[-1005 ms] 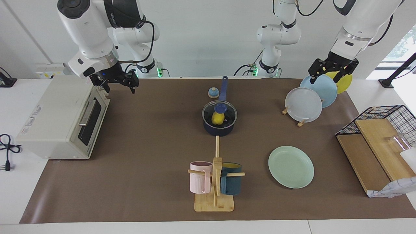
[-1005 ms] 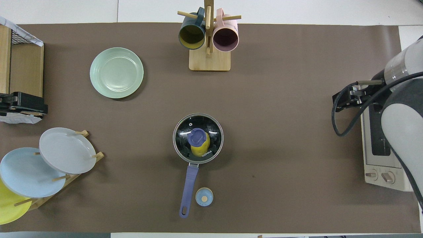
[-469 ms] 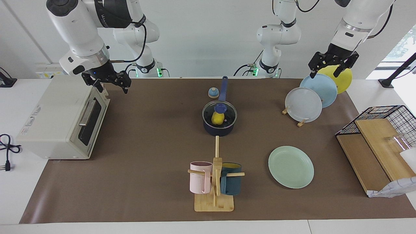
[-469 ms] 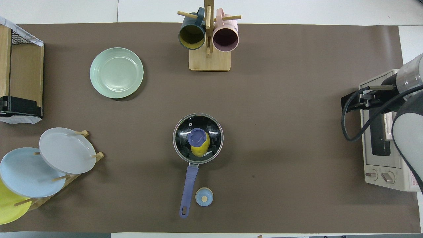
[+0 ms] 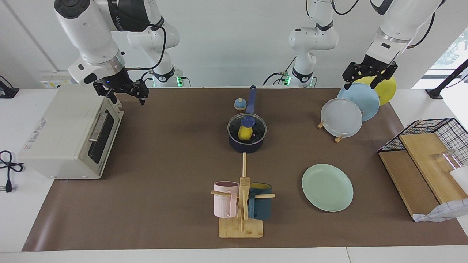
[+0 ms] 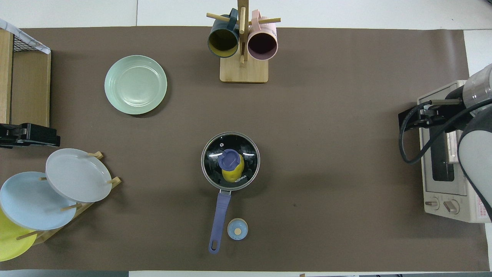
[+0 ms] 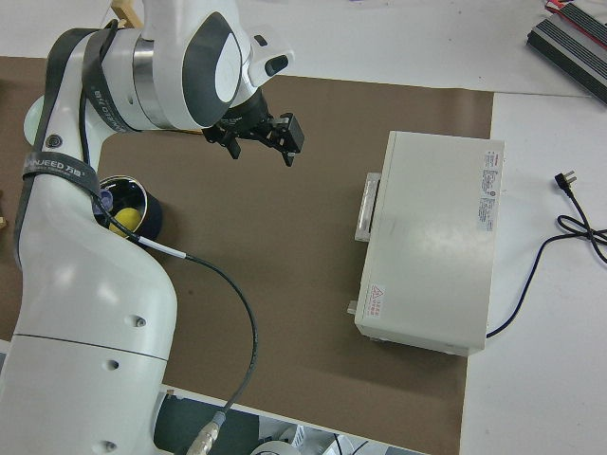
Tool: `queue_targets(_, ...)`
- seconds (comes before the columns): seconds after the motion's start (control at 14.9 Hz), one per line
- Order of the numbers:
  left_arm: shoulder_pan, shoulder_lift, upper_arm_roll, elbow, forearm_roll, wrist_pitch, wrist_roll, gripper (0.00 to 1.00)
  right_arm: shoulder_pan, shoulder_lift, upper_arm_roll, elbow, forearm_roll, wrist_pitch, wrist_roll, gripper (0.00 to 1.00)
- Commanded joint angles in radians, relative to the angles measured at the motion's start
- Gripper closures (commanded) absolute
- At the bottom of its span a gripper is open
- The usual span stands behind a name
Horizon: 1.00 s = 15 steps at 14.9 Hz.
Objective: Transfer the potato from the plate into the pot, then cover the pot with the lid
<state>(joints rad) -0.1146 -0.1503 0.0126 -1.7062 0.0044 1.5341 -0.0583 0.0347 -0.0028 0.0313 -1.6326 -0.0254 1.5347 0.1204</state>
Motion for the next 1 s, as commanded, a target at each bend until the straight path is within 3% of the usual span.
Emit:
queue_targets(0.0,-0.007,-0.028,0.001,-0.023,-0.014,0.0,-0.009,0.0,-0.052,-0.017,0.048,-0.024,0.001,0.016,-0.022,0.0)
queue_targets(0.67,-0.007,-0.028,0.001,-0.023,-0.017,0.004,-0.011,0.0,-0.056,-0.019,0.039,-0.024,0.009,0.015,-0.022,0.0)
queue_targets(0.94,-0.008,-0.028,0.001,-0.024,-0.023,0.004,-0.011,0.0,-0.056,-0.017,-0.016,-0.027,0.059,0.021,-0.027,0.0)
